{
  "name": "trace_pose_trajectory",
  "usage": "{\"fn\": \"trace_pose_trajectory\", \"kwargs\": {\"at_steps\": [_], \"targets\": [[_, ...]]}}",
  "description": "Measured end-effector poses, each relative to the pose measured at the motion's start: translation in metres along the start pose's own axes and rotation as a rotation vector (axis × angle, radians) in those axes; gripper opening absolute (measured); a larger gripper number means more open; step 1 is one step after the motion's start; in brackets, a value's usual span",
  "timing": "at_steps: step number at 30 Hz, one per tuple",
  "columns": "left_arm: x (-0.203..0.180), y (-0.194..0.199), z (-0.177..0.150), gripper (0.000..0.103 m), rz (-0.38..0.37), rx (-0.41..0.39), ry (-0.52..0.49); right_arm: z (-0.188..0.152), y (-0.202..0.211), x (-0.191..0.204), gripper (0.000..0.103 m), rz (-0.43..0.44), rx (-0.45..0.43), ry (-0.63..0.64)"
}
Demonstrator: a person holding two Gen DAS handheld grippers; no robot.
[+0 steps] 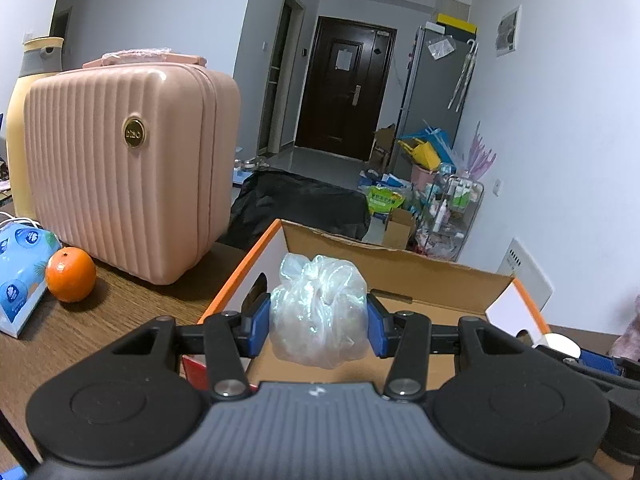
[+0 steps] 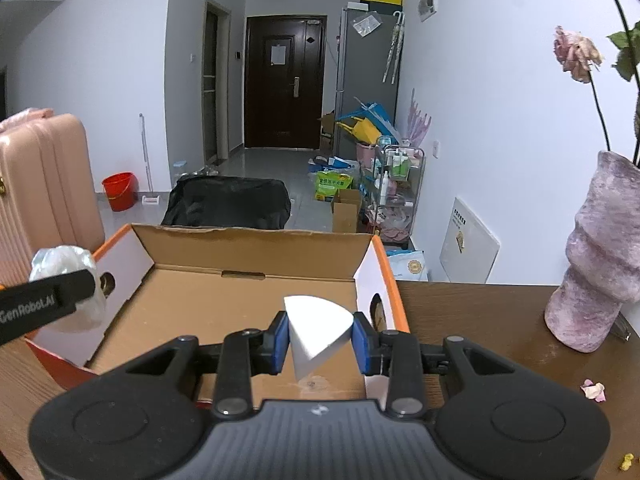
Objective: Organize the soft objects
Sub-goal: 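Open both tools to drop the puff and sponge into the box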
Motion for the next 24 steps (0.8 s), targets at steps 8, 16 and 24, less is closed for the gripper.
{"fn": "trace_pose_trajectory", "kwargs": {"at_steps": [8, 16, 24], "targets": [[0.001, -0.015, -0.008, 0.05, 0.011, 0.028, -0.028, -0.011, -0.017, 0.003, 0.034, 0.015, 0.005, -0.002], [0.001, -0.019, -0.012, 0.083, 0.001, 0.046, -0.033, -0.013, -0.02, 0.0, 0.088, -0.028, -0.007, 0.001], [0.002, -0.011, -0.01, 0.103, 0.039, 0.005, -0.033, -0.011, -0.013, -0.007, 0.103, -0.041, -0.024, -0.012]]}}
Point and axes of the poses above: each gripper's, at about its wrist camera, not at the fingertips, and y roughly against the way its jaws point, x to its left, z to its top, the point moved 3 cm from there along -y, roughly the way its jaws point, and after that the axes turned 7 degrees about -x, right-handed, at the moved point
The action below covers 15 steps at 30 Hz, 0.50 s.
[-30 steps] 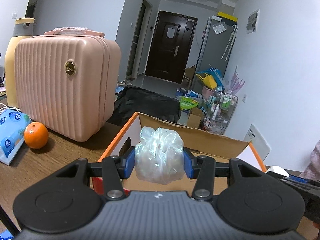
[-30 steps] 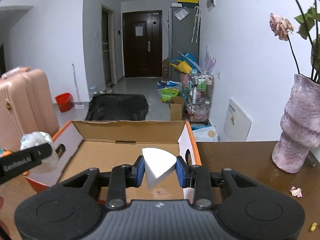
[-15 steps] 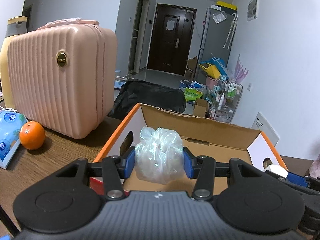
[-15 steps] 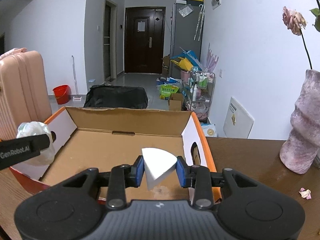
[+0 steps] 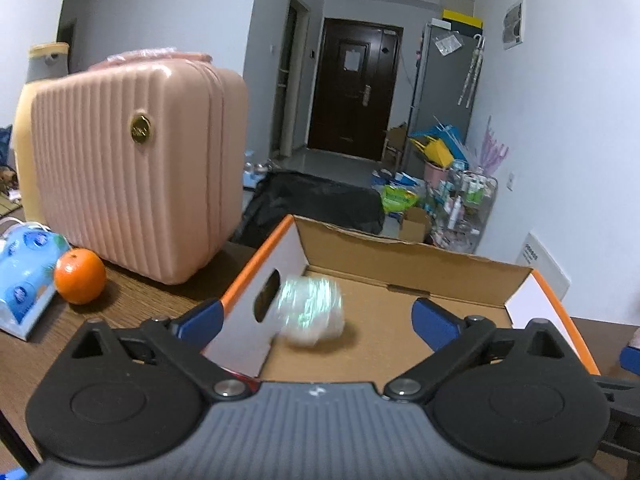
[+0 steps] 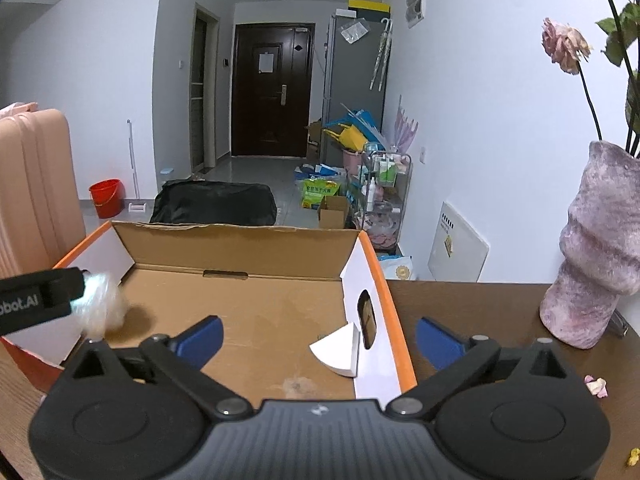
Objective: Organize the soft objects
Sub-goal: 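Open both tools to drop the puff and sponge into the box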
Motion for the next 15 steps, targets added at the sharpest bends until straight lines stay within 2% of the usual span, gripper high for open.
{"fn": "trace_pose_trajectory", "kwargs": {"at_steps": [3, 15], "targets": [[0.0, 0.004, 0.002, 0.103, 0.019, -0.017, -0.005, 0.0, 0.004, -0.005, 0.103, 0.015, 0.01, -0.032], [0.007, 0.035, 0.004, 0.103, -0.01, -0.032, 0.046, -0.003, 0.053, -0.026, 0.103, 0.056, -0.025, -0.093]]}}
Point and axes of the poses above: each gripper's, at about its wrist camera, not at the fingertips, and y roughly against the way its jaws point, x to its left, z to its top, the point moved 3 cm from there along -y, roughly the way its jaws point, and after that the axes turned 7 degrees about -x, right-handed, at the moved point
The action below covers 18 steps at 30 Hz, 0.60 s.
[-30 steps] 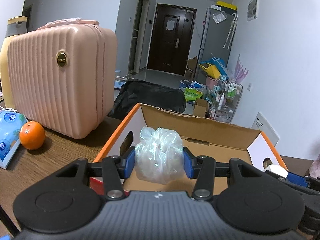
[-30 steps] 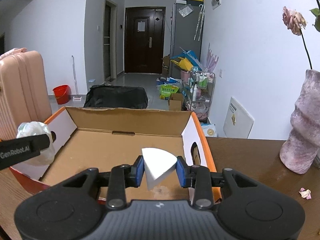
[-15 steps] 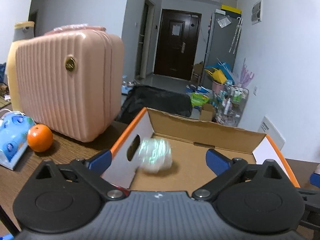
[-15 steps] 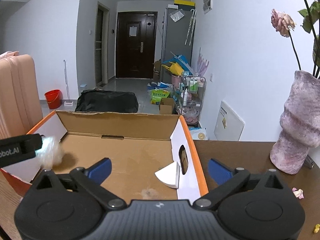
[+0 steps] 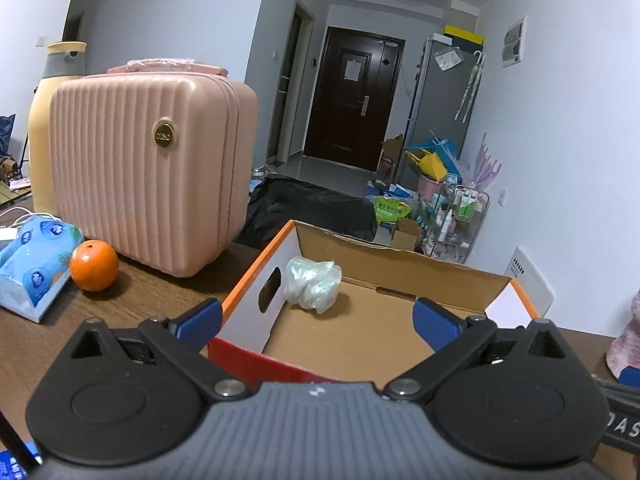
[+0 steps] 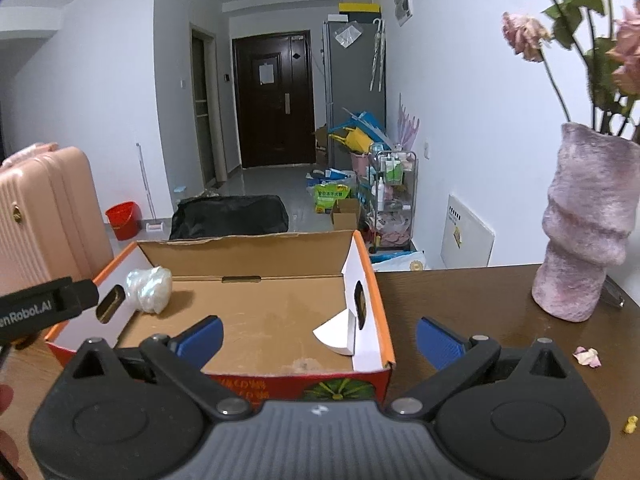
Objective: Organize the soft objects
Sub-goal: 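Open both tools to drop the puff and sponge into the box, then move both tools back toward the pink bow and lavender pouch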
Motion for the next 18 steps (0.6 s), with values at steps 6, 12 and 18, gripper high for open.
{"fn": "trace_pose_trajectory", "kwargs": {"at_steps": [6, 12, 18], "targets": [[0.004, 0.025, -0.002, 0.103, -0.024, -0.004, -0.007, -0.002, 0.034, -0.006, 0.103, 0.009, -0.031, 0.003], [0.005, 0.05, -0.005, 0.103, -0.074, 0.001, -0.026, -0.01, 0.07, -0.008, 0.103, 0.0, -0.056, 0.032], [0.01, 0.078, -0.009, 0.103, -0.112, -0.002, -0.056, -0.019, 0.104, -0.005, 0.103, -0.006, -0.075, 0.061]]}}
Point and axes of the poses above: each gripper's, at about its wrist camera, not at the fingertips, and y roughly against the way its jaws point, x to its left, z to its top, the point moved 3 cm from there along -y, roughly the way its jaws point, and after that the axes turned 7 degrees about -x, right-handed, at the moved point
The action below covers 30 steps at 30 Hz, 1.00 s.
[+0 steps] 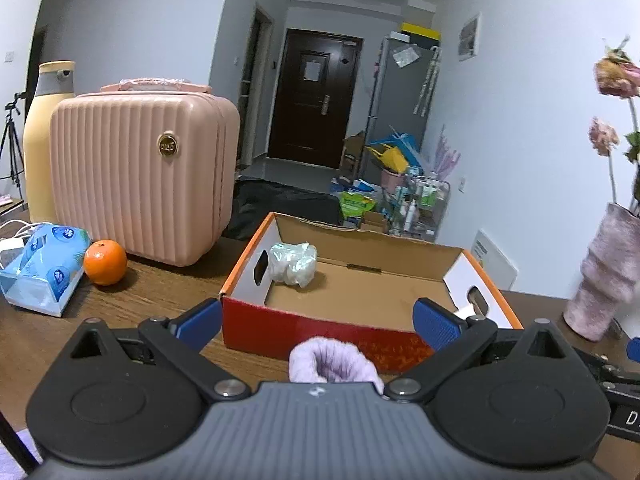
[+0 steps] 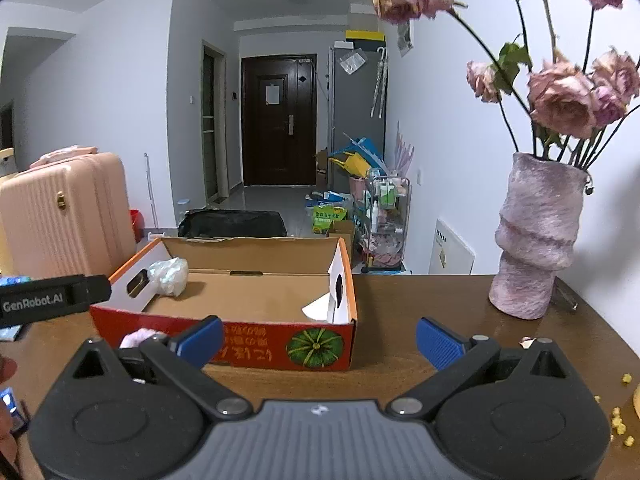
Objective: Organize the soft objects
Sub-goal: 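Move both tools back toward the pink bow and lavender pouch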
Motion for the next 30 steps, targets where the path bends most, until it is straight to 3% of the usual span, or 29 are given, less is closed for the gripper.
{"fn": "trace_pose_trajectory", "kwargs": {"at_steps": [16, 30], "targets": [[0.023, 0.077, -0.012, 0.103, -0.096, 0.016, -0.075, -0.028, 0.08, 0.026, 0.103, 0.013, 0.005, 0.033], [0.067, 0.146, -0.029, 0.103, -0.109, 0.029, -0.135, -0.063, 0.151, 0.053, 0.103, 0.012, 0.016, 0.038]]}}
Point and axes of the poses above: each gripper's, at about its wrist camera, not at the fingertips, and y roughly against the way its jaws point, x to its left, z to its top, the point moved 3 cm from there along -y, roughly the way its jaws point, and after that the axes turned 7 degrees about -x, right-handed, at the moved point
